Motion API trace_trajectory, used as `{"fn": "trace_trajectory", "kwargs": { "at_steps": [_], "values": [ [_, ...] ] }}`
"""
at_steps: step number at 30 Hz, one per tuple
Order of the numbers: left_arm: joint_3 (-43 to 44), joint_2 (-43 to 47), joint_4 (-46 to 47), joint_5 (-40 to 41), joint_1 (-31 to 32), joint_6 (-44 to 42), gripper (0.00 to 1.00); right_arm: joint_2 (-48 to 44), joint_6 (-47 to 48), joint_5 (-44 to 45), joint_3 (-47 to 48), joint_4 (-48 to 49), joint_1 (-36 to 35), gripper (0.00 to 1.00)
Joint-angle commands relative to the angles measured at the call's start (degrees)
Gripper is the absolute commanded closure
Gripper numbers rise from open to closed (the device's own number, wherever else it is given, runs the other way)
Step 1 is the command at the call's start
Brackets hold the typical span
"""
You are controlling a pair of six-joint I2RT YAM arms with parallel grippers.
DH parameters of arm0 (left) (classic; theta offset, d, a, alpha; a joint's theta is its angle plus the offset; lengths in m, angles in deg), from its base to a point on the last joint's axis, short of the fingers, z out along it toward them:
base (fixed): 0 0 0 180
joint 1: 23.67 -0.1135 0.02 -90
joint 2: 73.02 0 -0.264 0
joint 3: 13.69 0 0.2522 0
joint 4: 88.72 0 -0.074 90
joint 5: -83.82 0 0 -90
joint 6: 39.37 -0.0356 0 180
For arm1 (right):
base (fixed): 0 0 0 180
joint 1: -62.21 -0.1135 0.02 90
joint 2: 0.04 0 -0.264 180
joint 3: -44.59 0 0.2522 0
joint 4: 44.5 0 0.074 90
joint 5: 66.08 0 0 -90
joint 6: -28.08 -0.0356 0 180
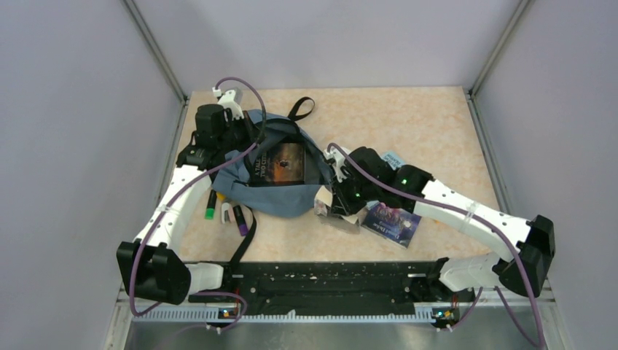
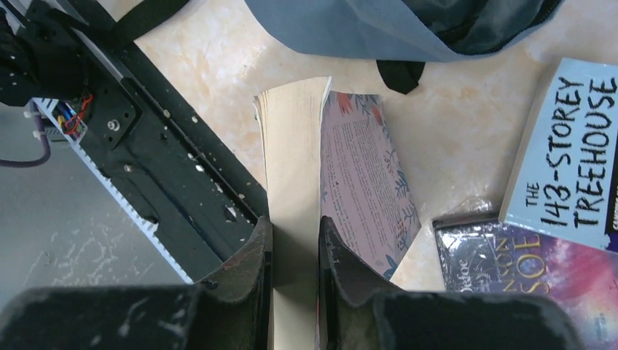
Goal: Pack the student bag
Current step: Pick up the book from the center of the board.
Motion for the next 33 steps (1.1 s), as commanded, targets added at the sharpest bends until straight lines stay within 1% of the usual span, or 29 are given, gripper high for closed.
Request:
{"fn": "trace_trajectory", "kwargs": {
  "at_steps": [1,3,4,7,9,10,13,16,20,23,25,30,32,33],
  "values": [
    [1.65,1.41,3.19,0.23,0.01,-0.05,1.0,1.24,0.59,-0.04,-0.89,7.39,0.01,1.0],
    [1.57,1.45,3.13,0.33,0.01,-0.06,1.0,1.59,2.4,0.99,-1.44,8.21,-0.05,1.0],
    [1.61,1.47,3.18,0.29,0.01,-0.06,1.0,1.53,3.34,1.57,-1.77,8.57,-0.05,0.97],
    [1.57,1.49,3.19,0.27,0.01,-0.09,1.0,1.05,6.27,3.64,-2.61,9.29,-0.09,0.83],
    [1.54,1.41,3.19,0.35,0.01,-0.1,1.0,0.82,7.7,4.99,-3.27,9.65,-0.09,0.75],
    [1.59,1.38,3.19,0.37,0.01,-0.1,1.0,0.97,8.16,5.68,-3.39,9.62,-0.2,0.72],
    [1.55,1.19,3.19,0.37,0.01,-0.1,1.0,2.58,8.8,9.44,-2.83,8.32,-0.17,0.69],
    [1.6,1.1,3.14,0.37,0.02,-0.1,1.0,4.16,9.51,10.32,-1.76,6.91,-0.24,0.65],
    [1.59,1.01,3.1,0.45,0.01,-0.18,1.0,3.91,11.35,9.63,-1.98,7.97,-0.68,0.45],
    [1.5,1.02,3.1,0.43,0.02,-0.19,1.0,3.8,13.24,9.26,-1.98,8.16,-0.9,0.36],
    [1.53,0.94,3.1,0.42,0.01,-0.19,1.0,3.87,14.37,9.54,-2.24,8.24,-1.1,0.34],
    [1.53,0.85,3.01,0.46,0.02,-0.27,1.0,3.85,15.55,11.66,-2.8,9.07,-2.15,0.35],
    [1.58,0.79,3.01,0.38,0.01,-0.27,1.0,3.96,15.58,13.69,-3.11,9.98,-3.17,0.35],
    [1.6,0.76,3.01,0.37,0.01,-0.27,1.0,4.09,17.03,14.94,-3.11,10.15,-3.88,0.35]
  ]
}}
